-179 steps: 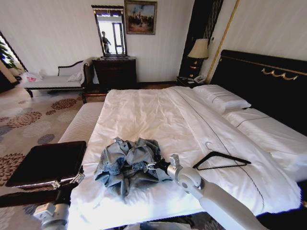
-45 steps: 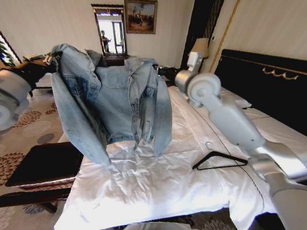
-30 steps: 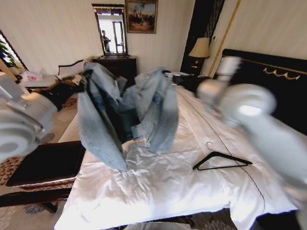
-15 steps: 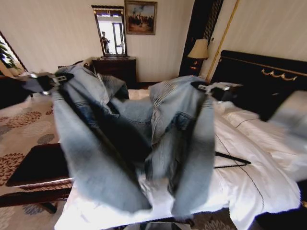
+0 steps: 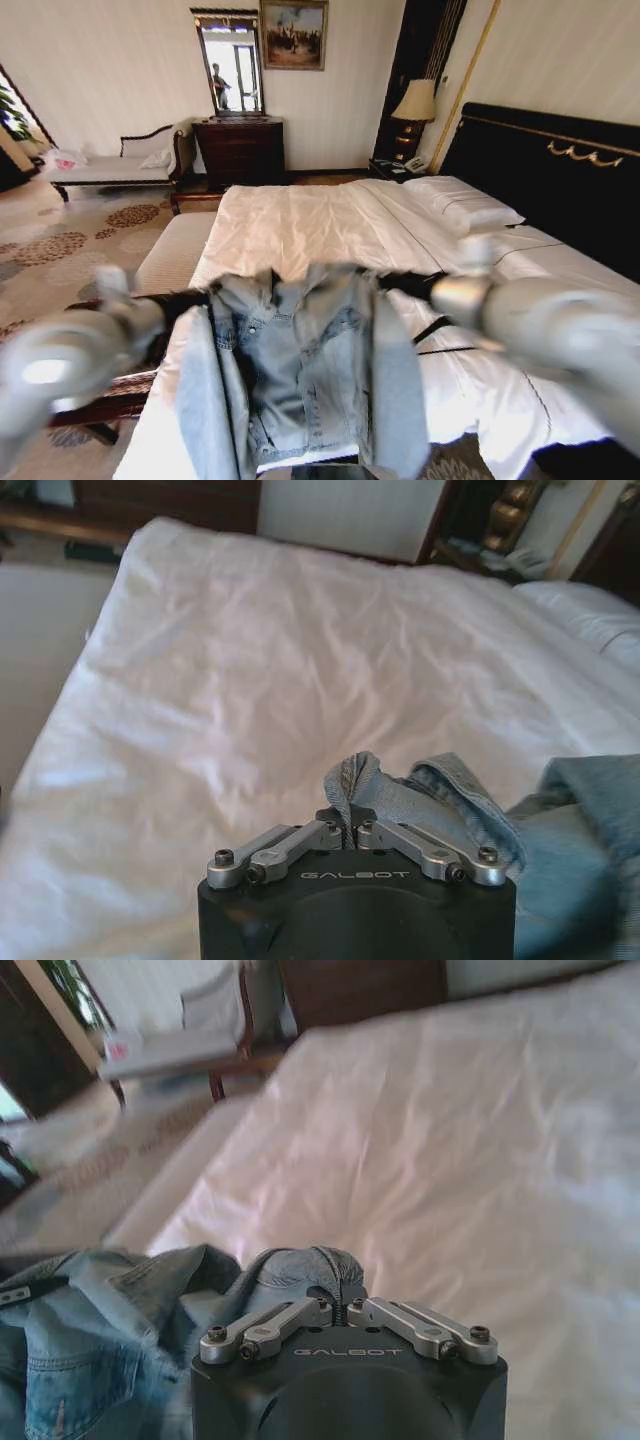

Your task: Pick up the clothes from the bed and hang them on the clothes hanger.

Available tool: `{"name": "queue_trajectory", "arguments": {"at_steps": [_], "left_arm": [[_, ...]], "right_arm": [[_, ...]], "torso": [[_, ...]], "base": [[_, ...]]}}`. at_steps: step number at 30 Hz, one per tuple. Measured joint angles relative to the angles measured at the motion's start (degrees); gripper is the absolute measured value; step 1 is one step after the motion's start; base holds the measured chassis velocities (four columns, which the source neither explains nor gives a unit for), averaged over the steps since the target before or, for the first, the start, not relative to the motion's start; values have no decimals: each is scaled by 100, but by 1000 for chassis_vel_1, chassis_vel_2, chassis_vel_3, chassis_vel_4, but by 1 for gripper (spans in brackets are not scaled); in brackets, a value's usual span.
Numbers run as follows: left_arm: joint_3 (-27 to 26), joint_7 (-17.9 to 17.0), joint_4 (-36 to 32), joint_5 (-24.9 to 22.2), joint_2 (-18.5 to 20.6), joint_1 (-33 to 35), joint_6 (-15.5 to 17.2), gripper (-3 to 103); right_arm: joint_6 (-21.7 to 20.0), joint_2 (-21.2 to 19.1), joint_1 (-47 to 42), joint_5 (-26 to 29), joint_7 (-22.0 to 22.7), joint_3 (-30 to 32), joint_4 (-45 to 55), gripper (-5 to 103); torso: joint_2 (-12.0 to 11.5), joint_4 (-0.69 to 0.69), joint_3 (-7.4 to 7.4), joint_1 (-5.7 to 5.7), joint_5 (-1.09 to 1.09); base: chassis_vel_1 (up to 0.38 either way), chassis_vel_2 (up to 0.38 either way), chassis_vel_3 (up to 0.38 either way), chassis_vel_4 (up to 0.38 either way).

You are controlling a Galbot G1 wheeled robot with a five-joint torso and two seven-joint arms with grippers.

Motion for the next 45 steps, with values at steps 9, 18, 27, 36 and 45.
{"name": "queue_trajectory", "arguments": {"at_steps": [9,18,27,36,45], "left_arm": [[533,932,1247,1730,-766,-276,-484,2],[1216,1652,2349,3051,-1330,-877,-1293,2],[1709,1902,3316,3410,-1648,-1513,-1665,2],[2240,2091,4399,3421,-1924,-2349,-1892,2],[2633,2233,5118,3647,-2148,-2877,-2037,2]], "right_arm": [[248,867,-12,-1791,-731,-1056,-1355,2],[637,1653,442,-3149,-1265,-1839,-2924,2],[981,2523,795,-4236,-1524,-2193,-4402,2],[1378,3353,1275,-5027,-1908,-2428,-5808,2],[1633,3578,1414,-5381,-2091,-2469,-6610,2]], "torso": [[1,-2,0,0,-2],[2,-1,0,-1,-3],[2,-2,0,-1,-2],[1,-1,0,-1,-2],[1,0,0,0,-1]], "base": [[0,0,0,0],[0,0,0,0],[0,0,0,0],[0,0,0,0],[0,0,0,0]]}}
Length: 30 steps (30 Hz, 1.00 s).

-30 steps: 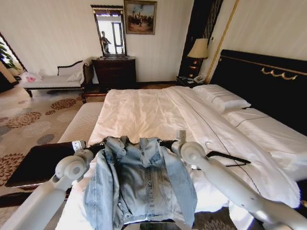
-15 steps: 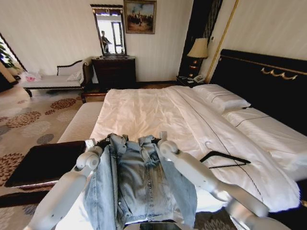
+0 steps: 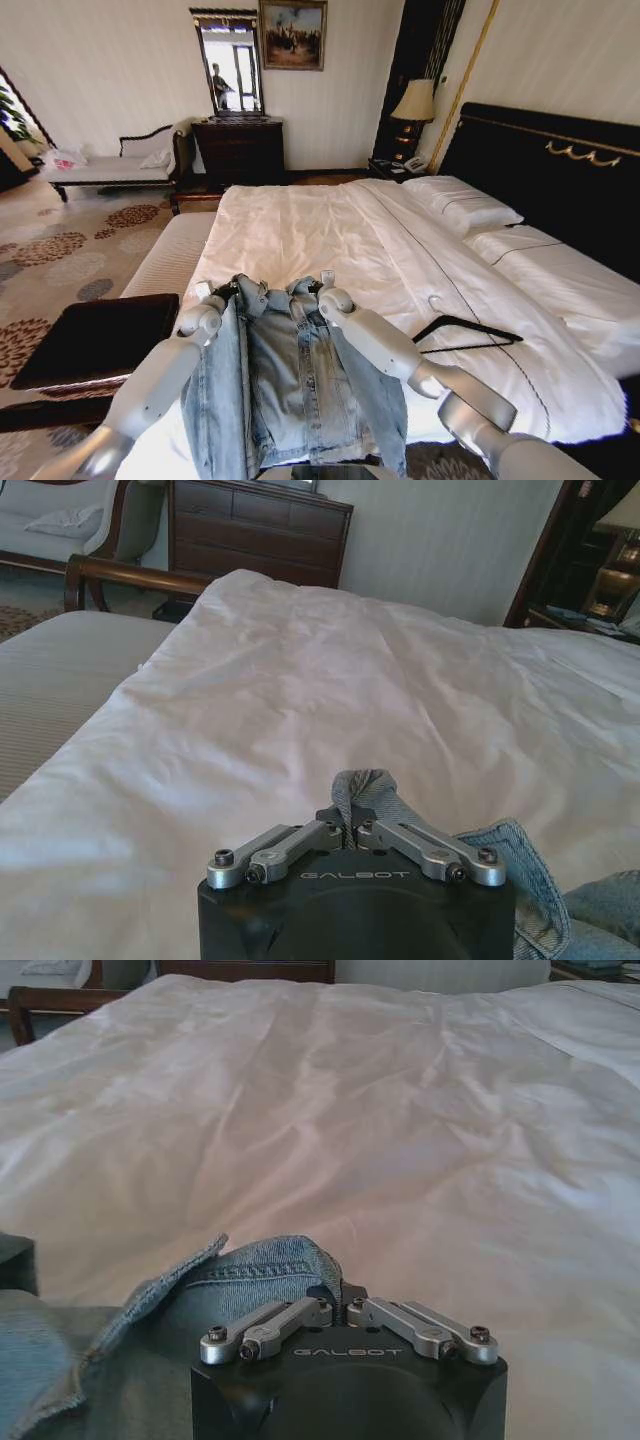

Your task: Pick up the clothes from the bed and hang them on the clothes hanger.

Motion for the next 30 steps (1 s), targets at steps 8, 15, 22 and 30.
{"name": "queue_trajectory", "arguments": {"at_steps": [8,15,22,30], "left_arm": [[92,39,169,30,-112,-102,-26,3],[-45,29,-120,19,-43,184,61,25],[-304,86,-456,226,118,609,127,52],[-1124,90,-1338,324,334,1362,-52,79]], "right_arm": [[86,85,23,-124,-121,16,-318,0],[88,-66,-156,-100,-135,-7,121,22],[154,-312,-320,-136,-129,79,516,49],[371,-1074,-523,-264,-207,245,1383,77]], "torso": [[0,0,-1,0,0],[1,0,-1,0,1],[1,0,-1,-1,1],[1,2,-1,0,1]], "base": [[0,0,0,0],[0,0,0,0],[0,0,0,0],[0,0,0,0]]}}
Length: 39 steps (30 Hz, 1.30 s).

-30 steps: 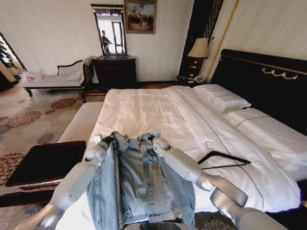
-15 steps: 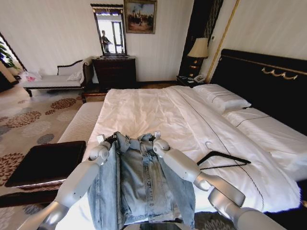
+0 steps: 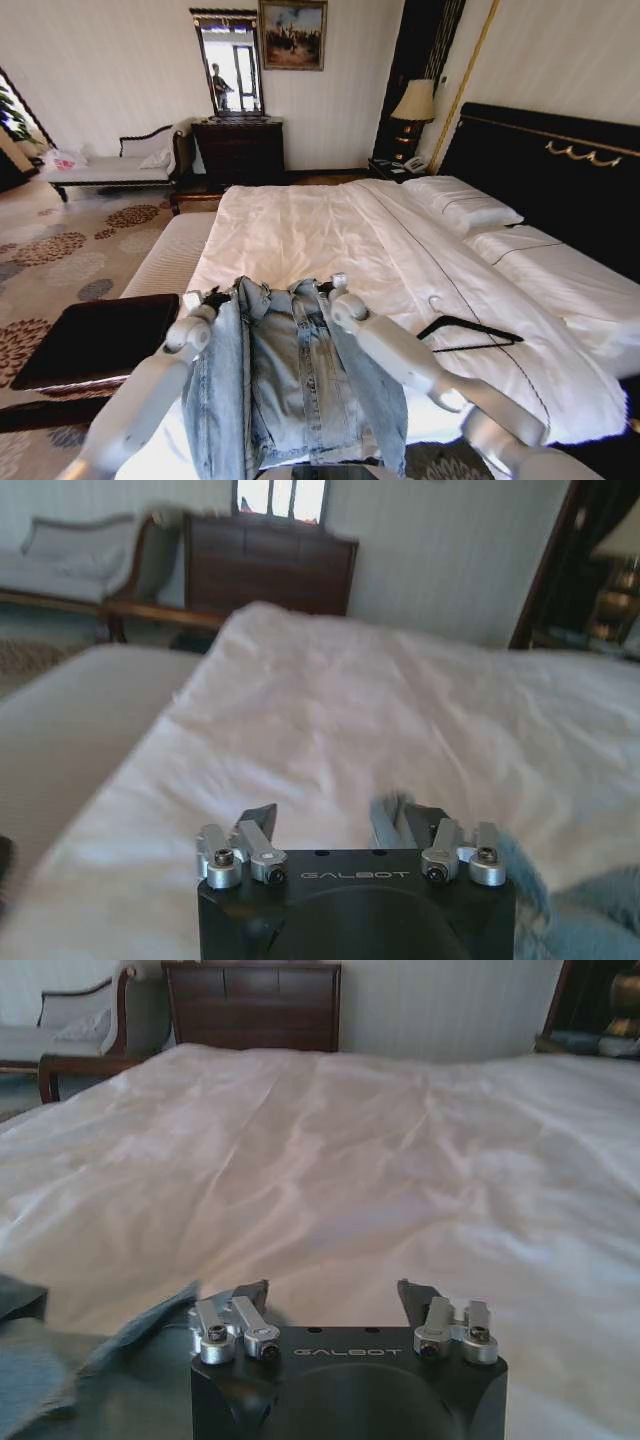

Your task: Pick up the clothes from the bed and hang them on the clothes hanger.

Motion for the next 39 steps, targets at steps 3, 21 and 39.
{"name": "queue_trajectory", "arguments": {"at_steps": [3,21,39], "left_arm": [[-728,122,-801,197,66,912,-282,94],[-2377,1194,-1909,2197,-1546,4822,-2349,100],[-2474,1184,-2152,2410,-2034,5393,-2786,99]], "right_arm": [[147,-565,-456,-60,-320,431,778,87],[1159,-1152,-3782,-2471,-1373,2200,2350,100],[1297,-970,-3136,-2151,-1816,863,2368,100]], "torso": [[1,-5,0,-1,0],[1,-1,0,-2,2],[0,-2,0,0,-2]], "base": [[0,0,0,0],[0,0,0,0],[0,0,0,0]]}}
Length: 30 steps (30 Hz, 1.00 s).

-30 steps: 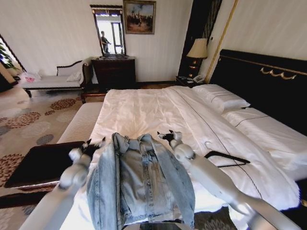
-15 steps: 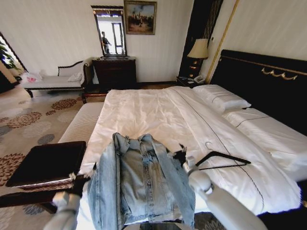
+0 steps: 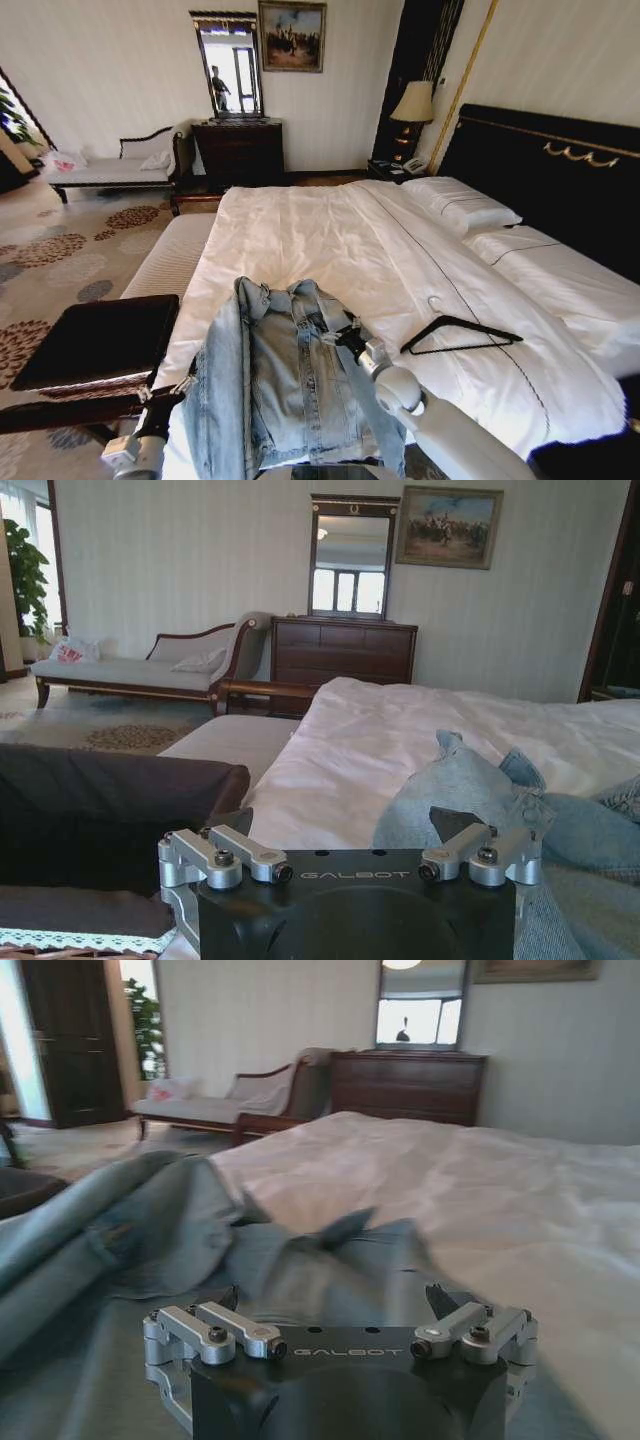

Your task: Pick up the clothes from the bed and hang them on the clothes hanger.

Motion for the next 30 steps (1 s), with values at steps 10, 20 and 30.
{"name": "queue_trajectory", "arguments": {"at_steps": [10,20,30], "left_arm": [[9,9,-64,39,-91,91,-3,99],[124,177,-73,48,-116,155,-49,100],[251,235,-94,116,-146,211,-78,98]], "right_arm": [[-59,997,988,39,196,-1043,-1041,100],[61,1973,1504,-279,484,-1305,-2224,100],[251,1941,1562,-896,748,-1017,-2170,100]], "torso": [[-1,1,0,1,0],[-1,1,1,1,1],[-1,0,1,0,1]], "base": [[0,0,0,0],[0,0,0,0],[0,0,0,0]]}}
